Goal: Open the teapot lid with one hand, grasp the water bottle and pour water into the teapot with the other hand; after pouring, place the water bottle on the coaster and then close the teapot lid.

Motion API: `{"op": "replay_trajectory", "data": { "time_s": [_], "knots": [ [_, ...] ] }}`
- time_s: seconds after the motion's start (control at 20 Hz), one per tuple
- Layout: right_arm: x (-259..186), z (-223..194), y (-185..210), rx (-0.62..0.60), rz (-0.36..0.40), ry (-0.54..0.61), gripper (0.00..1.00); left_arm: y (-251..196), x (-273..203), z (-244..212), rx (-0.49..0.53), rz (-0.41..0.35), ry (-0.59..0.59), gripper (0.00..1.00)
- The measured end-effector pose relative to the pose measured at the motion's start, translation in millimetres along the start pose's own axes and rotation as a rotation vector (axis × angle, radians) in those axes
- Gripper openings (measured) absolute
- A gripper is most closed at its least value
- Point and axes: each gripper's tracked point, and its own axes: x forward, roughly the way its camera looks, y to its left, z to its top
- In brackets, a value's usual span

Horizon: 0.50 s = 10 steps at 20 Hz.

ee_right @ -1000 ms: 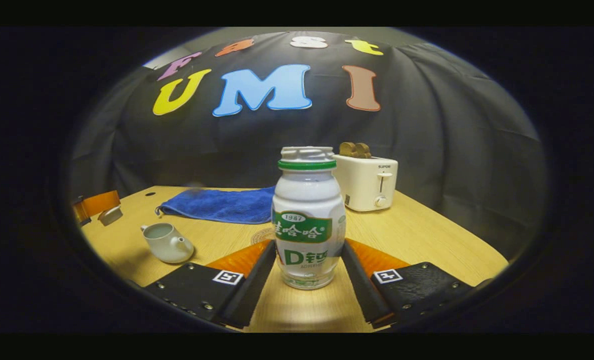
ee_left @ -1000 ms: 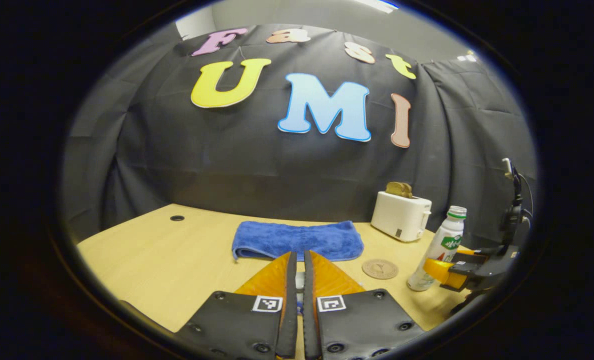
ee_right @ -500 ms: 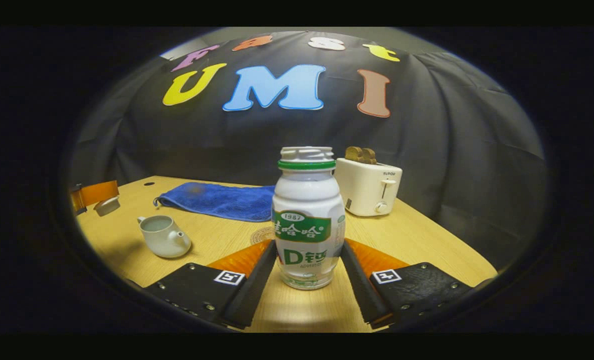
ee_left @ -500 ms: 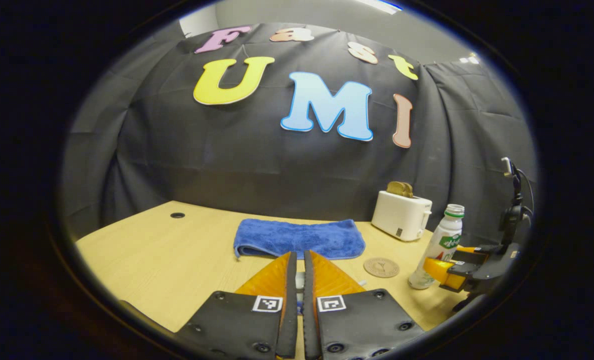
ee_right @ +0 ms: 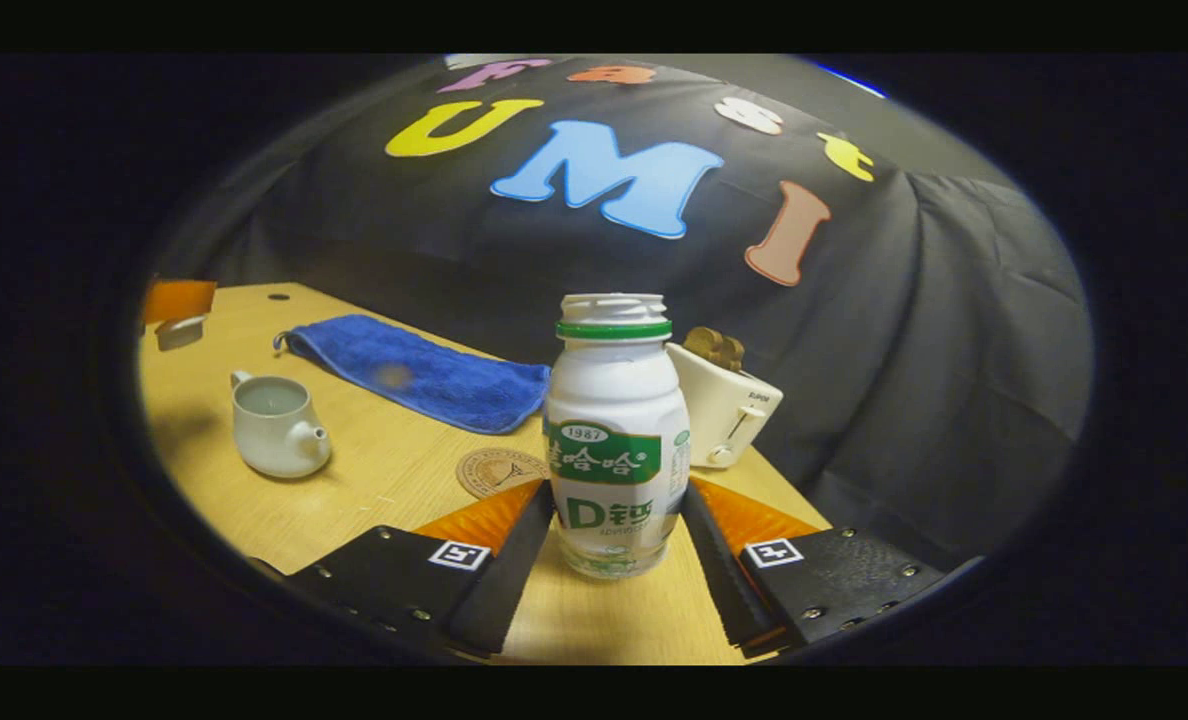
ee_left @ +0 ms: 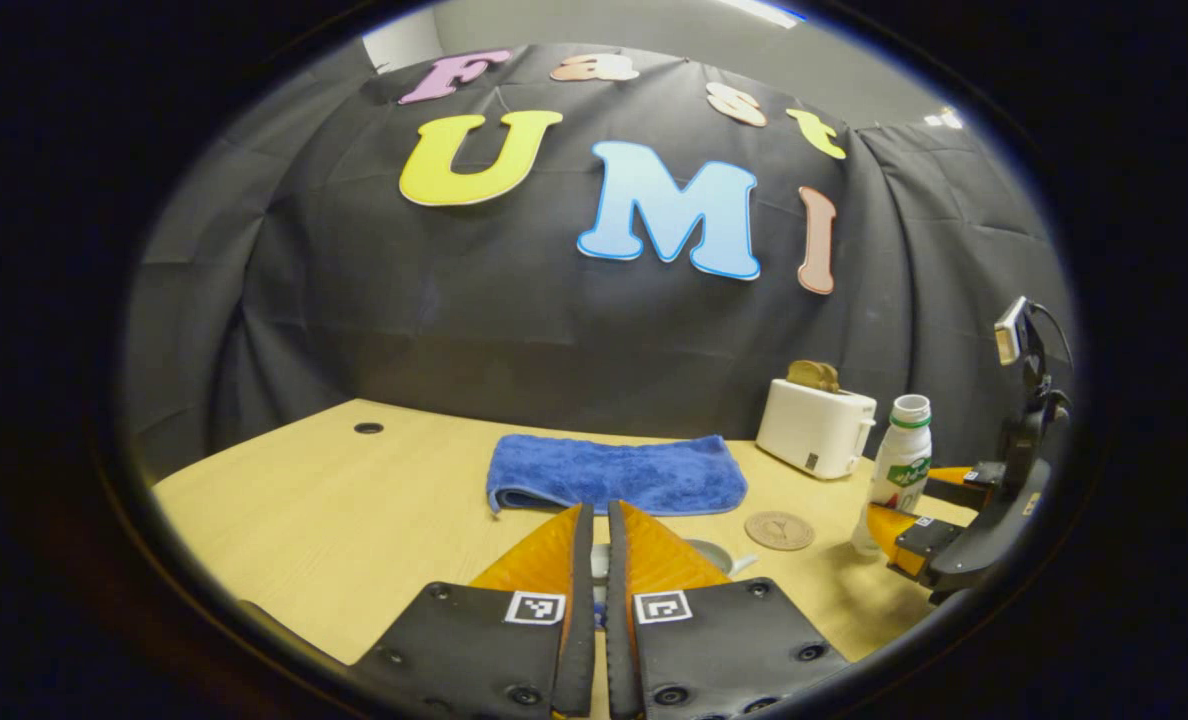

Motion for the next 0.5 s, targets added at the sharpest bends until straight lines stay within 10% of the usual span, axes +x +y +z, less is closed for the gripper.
{"op": "replay_trajectory", "data": {
  "time_s": [0.5],
  "knots": [
    [2, 45, 35, -0.427, -0.058, -0.100, 0.78, 48, -9, 12, -0.007, 0.061, -0.001, 0.15]
  ]
}}
